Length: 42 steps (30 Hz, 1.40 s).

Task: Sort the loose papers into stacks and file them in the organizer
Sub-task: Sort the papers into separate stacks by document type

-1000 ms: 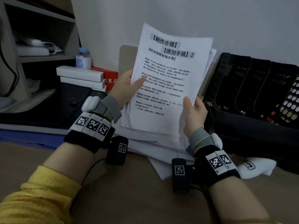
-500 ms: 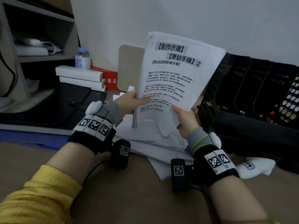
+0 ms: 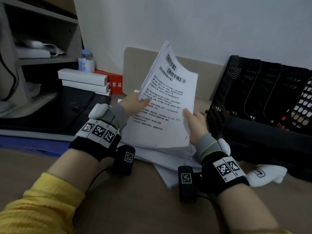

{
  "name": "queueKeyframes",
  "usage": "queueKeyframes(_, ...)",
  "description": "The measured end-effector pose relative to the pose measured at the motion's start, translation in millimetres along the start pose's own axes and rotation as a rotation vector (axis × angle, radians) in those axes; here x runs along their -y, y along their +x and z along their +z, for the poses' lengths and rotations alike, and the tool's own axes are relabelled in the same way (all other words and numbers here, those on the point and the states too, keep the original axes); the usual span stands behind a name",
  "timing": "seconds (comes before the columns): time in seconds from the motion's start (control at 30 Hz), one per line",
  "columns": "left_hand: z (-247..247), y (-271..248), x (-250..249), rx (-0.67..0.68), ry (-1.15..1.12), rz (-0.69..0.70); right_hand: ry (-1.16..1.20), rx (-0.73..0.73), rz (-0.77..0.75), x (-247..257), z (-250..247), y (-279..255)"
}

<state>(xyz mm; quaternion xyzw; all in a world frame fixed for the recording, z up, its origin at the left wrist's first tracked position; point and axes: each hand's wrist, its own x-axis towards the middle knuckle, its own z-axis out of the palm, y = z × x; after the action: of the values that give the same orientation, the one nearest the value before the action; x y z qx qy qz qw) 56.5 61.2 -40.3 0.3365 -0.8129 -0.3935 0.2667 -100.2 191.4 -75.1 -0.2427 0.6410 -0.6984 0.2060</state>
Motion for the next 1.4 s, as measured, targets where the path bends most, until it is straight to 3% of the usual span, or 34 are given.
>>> queueKeyframes(0.23, -0.8, 2.7, 3.7, 0.017, 0.121, -0.091, 0.058, -0.146, 0.143, -1.9, -14.2, 12.1)
queueKeyframes(0.43, -0.1, 5.0, 6.9, 0.017, 0.079, -0.141, 0.054, -0.152, 0.292, -22.1, -18.7, 33.2)
queueKeyframes(0.63, -1.0, 5.3, 7.6, -0.005, 0.102, -0.149, 0.013, -0.192, 0.253, -14.6, -18.1, 26.9)
queueKeyframes(0.8, -1.4, 4.6, 7.2, -0.008, 0.124, -0.168, 0.007, -0.163, 0.307, -9.0, -16.7, 14.7)
queueKeyframes(0.97, -3.1, 4.7, 7.1, -0.035, 0.072, -0.167, -0.052, -0.24, 0.237, -9.5, -21.7, 28.0)
queueKeyframes(1.07, -3.9, 4.2, 5.2, -0.051, 0.053, -0.157, -0.096, -0.268, 0.221, -37.4, -35.5, 63.9)
queueKeyframes(1.17, -3.6, 3.9, 4.5, -0.045, 0.056, -0.161, -0.056, -0.207, 0.296, -25.5, -30.2, 39.1)
queueKeyframes(1.4, -4.8, 5.1, 6.5, -0.043, 0.065, -0.166, -0.061, -0.289, 0.206, -18.2, -32.5, 35.7)
